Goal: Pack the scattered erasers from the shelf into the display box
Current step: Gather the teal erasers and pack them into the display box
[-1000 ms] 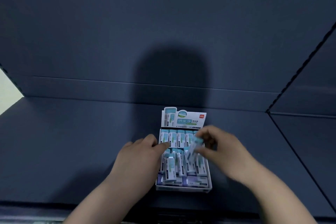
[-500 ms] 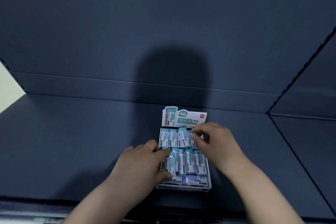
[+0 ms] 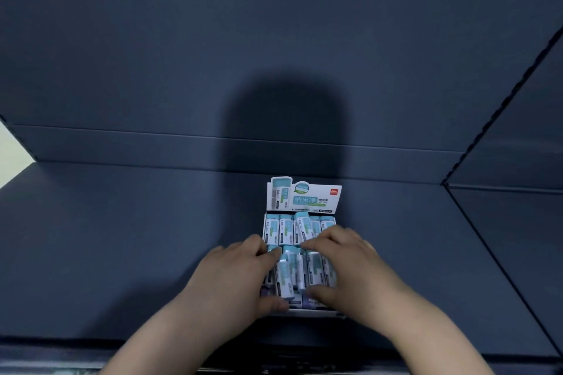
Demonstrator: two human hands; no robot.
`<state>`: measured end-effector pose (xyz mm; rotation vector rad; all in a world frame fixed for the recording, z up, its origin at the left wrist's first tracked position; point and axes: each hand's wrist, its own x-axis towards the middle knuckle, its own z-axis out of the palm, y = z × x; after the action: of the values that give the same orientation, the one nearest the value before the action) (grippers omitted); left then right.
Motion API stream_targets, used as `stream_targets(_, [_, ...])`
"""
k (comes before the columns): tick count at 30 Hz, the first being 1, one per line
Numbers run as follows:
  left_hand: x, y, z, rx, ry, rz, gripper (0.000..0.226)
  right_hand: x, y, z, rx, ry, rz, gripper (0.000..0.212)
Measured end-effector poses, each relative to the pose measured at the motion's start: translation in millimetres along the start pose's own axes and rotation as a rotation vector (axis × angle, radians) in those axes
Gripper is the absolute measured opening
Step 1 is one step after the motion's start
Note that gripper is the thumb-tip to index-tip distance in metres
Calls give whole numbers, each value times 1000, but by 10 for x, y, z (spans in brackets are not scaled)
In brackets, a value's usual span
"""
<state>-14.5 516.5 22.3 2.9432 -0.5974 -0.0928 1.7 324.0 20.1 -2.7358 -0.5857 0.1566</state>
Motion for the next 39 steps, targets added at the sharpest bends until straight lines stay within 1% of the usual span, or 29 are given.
stream_targets(2, [2, 5, 8, 10, -6, -2, 78, 31, -45, 9, -37, -20, -27, 63])
stream_targets(9, [-21, -21, -9, -58, 25, -41, 72, 65, -9, 83, -28, -16, -24, 61])
stream_targets(12, [2, -65, -69, -53, 69, -65, 71, 61, -3, 83, -20, -9, -32, 62])
stream_targets(17, [230, -78, -158, -19, 187, -86, 72, 13, 23, 108, 12, 21, -27, 63])
stream_targets(20, [451, -43, -62, -4, 143, -90, 71, -36, 53, 126, 35, 56, -25, 65])
stream_targets(23, [521, -13, -19, -19, 112, -121, 66, -93, 103, 141, 64, 124, -15, 64])
stream_targets(25, [467, -19, -31, -3, 142, -140, 61, -136, 154, 131, 119, 197, 1, 63])
stream_targets(26, [408, -37, -34, 18, 163, -138, 55, -152, 184, 120, 131, 231, 6, 59])
stream_targets(28, [260, -75, -38, 55, 201, -69, 42, -163, 208, 105, 129, 265, 15, 50])
stream_targets(29, [192, -85, -18, 67, 169, -42, 42, -160, 200, 87, 124, 262, 17, 48])
stream_targets(32, [19, -91, 115, 121, 95, 44, 63, -136, 145, 85, 101, 290, -10, 48])
stream_targets(34, [-64, -28, 154, 151, 75, 69, 71, -107, 81, 113, 96, 227, -36, 52])
stream_targets(36, [-94, -31, 206, 150, 74, 70, 72, -88, 3, 139, 50, 168, -77, 54])
stream_targets(39, [-115, -41, 185, 136, 67, 27, 66, -64, -72, 202, -72, 204, -128, 42])
